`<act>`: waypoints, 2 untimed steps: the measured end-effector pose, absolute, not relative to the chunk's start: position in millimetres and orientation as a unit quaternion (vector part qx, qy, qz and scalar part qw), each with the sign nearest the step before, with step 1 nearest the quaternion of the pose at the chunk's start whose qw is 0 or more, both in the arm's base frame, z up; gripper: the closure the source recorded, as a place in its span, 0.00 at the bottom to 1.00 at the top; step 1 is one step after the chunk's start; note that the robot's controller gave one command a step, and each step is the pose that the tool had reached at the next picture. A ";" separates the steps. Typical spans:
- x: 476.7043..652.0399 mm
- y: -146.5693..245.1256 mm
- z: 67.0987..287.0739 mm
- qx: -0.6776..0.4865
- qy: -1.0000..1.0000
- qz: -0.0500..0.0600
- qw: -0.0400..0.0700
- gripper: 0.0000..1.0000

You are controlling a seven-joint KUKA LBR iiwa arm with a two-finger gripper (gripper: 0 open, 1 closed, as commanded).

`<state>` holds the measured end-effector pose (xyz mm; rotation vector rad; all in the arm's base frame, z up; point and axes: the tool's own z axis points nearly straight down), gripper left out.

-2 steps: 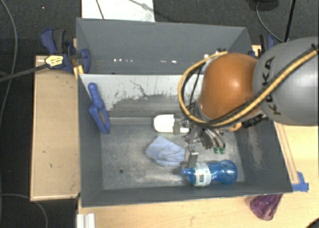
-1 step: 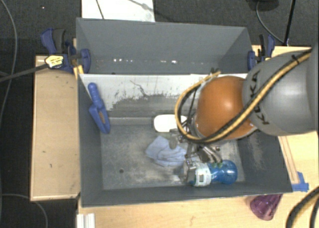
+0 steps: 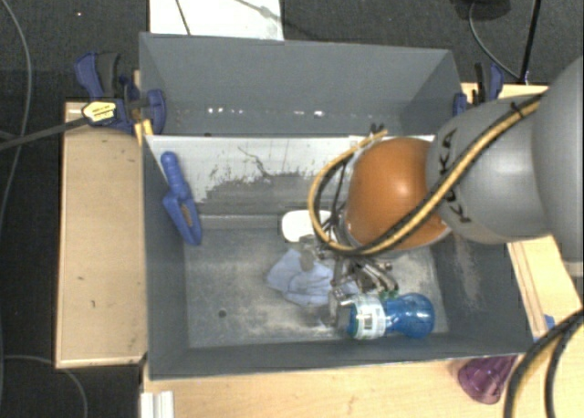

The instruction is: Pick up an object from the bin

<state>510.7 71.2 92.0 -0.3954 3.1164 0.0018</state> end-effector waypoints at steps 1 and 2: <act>546.1 102.3 70.7 -0.088 0.996 0.001 0.005 1.00; 546.1 102.2 70.7 -0.088 0.996 0.001 0.005 1.00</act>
Offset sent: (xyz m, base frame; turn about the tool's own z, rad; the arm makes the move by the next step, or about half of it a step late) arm 0.0000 0.0000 0.0000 0.0000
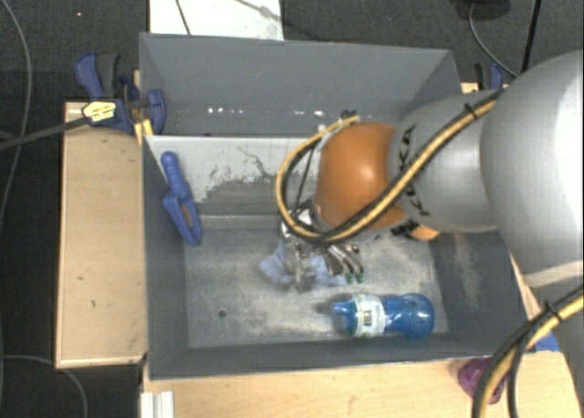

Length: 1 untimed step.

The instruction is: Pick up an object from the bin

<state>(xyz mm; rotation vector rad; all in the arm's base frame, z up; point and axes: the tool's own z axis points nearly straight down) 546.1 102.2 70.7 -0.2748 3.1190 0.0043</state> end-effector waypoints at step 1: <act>539.1 105.0 221.7 -0.073 0.997 0.002 0.007 1.00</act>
Offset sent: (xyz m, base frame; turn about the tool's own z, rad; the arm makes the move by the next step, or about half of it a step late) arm 0.0000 0.0000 0.0000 0.0000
